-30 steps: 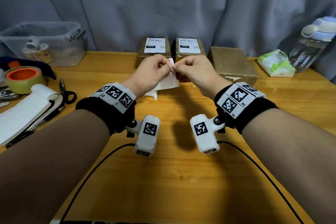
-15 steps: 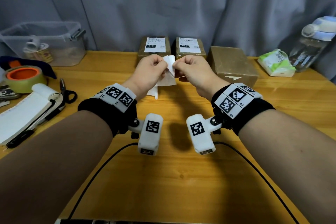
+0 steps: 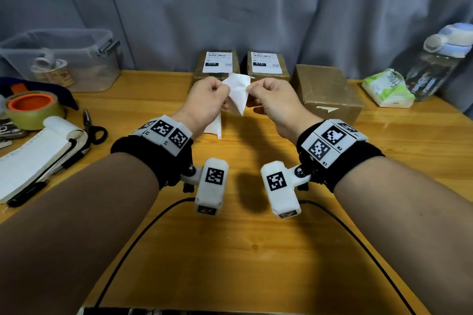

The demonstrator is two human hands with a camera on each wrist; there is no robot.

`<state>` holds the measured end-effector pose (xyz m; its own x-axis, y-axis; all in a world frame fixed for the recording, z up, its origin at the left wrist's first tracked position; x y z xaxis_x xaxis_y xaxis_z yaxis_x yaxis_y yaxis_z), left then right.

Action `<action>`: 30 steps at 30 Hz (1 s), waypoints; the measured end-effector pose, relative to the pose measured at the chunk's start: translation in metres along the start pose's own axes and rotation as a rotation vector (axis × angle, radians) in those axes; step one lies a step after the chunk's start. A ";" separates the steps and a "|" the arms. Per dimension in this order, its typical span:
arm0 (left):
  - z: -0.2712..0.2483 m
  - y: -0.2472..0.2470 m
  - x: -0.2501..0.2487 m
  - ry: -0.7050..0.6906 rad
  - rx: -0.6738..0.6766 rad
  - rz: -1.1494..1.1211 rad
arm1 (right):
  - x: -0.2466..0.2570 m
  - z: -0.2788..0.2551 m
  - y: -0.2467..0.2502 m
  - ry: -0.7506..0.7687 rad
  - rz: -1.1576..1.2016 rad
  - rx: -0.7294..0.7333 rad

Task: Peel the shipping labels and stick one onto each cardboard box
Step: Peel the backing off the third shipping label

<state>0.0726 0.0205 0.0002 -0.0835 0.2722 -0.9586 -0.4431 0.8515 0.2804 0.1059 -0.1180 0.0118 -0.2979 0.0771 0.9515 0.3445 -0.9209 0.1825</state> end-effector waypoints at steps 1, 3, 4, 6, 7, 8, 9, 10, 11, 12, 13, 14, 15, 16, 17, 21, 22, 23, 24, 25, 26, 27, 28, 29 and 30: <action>0.000 0.000 0.001 0.008 -0.011 0.010 | -0.001 0.000 0.000 -0.001 -0.002 -0.005; 0.002 0.000 0.003 0.028 -0.028 0.031 | -0.001 -0.001 -0.001 -0.007 0.006 -0.016; 0.003 0.001 0.005 0.039 -0.033 0.042 | -0.002 -0.001 -0.001 -0.010 0.013 -0.021; 0.004 0.003 0.008 0.060 -0.041 0.054 | -0.001 -0.001 -0.001 -0.014 0.035 -0.031; 0.005 0.004 0.009 0.070 -0.045 0.053 | -0.001 -0.001 0.000 -0.014 0.051 -0.037; 0.006 0.005 0.011 0.077 -0.049 0.051 | -0.001 -0.001 0.000 -0.012 0.066 -0.041; 0.006 0.005 0.012 0.082 -0.052 0.052 | -0.002 -0.001 0.000 -0.011 0.077 -0.041; 0.006 0.006 0.013 0.086 -0.053 0.051 | -0.002 -0.001 0.000 -0.015 0.084 -0.037; 0.006 0.006 0.014 0.085 -0.050 0.039 | -0.002 -0.001 0.000 -0.020 0.094 -0.031; 0.005 0.006 0.013 0.084 -0.042 0.012 | -0.003 -0.001 0.000 -0.025 0.108 -0.024; 0.004 0.006 0.012 0.082 -0.029 -0.031 | -0.003 -0.001 0.000 -0.029 0.114 -0.017; 0.002 0.006 0.011 0.085 -0.011 -0.092 | -0.003 -0.001 0.001 -0.030 0.105 -0.014; 0.000 0.006 0.010 0.094 0.022 -0.158 | -0.003 0.000 0.001 -0.024 0.092 -0.015; -0.002 0.005 0.008 0.104 0.071 -0.209 | -0.003 0.000 0.002 -0.013 0.088 -0.021; -0.003 0.003 0.007 0.111 0.130 -0.224 | -0.003 0.001 0.002 -0.004 0.090 -0.033; -0.010 -0.007 0.003 0.095 0.235 -0.079 | -0.005 0.000 0.000 -0.014 0.144 -0.072; -0.010 -0.008 0.002 0.088 0.217 -0.072 | -0.005 0.000 -0.001 -0.026 0.160 -0.072; -0.009 -0.008 0.002 0.085 0.194 -0.081 | -0.006 0.000 -0.001 -0.038 0.180 -0.061; -0.009 -0.007 0.001 0.085 0.172 -0.094 | -0.006 -0.002 -0.001 -0.048 0.204 -0.040; -0.010 -0.006 0.001 0.085 0.153 -0.105 | -0.007 -0.002 -0.001 -0.051 0.207 -0.012; -0.010 -0.006 0.000 0.085 0.139 -0.112 | -0.007 -0.004 0.000 -0.042 0.178 0.019; -0.011 -0.005 -0.001 0.080 0.128 -0.110 | -0.008 -0.006 0.000 -0.022 0.124 0.048; -0.011 -0.004 -0.001 0.073 0.116 -0.103 | -0.007 -0.008 0.000 -0.002 0.078 0.067; -0.011 -0.003 -0.002 0.066 0.105 -0.094 | -0.006 -0.009 0.000 0.009 0.047 0.070; -0.011 -0.002 -0.002 0.061 0.093 -0.086 | -0.005 -0.010 0.001 0.010 0.033 0.062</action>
<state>0.0641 0.0131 0.0007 -0.1045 0.1708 -0.9798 -0.3662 0.9093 0.1976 0.0991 -0.1226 0.0047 -0.2947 0.0428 0.9546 0.4088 -0.8973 0.1664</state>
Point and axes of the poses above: each hand's wrist, its own z-axis towards the middle knuckle, its own y-axis out of the back of the hand, x = y × z, the point moved 3 cm from there along z, towards the middle knuckle, and after that the axes turned 9 degrees about y, right-handed, at the moved point
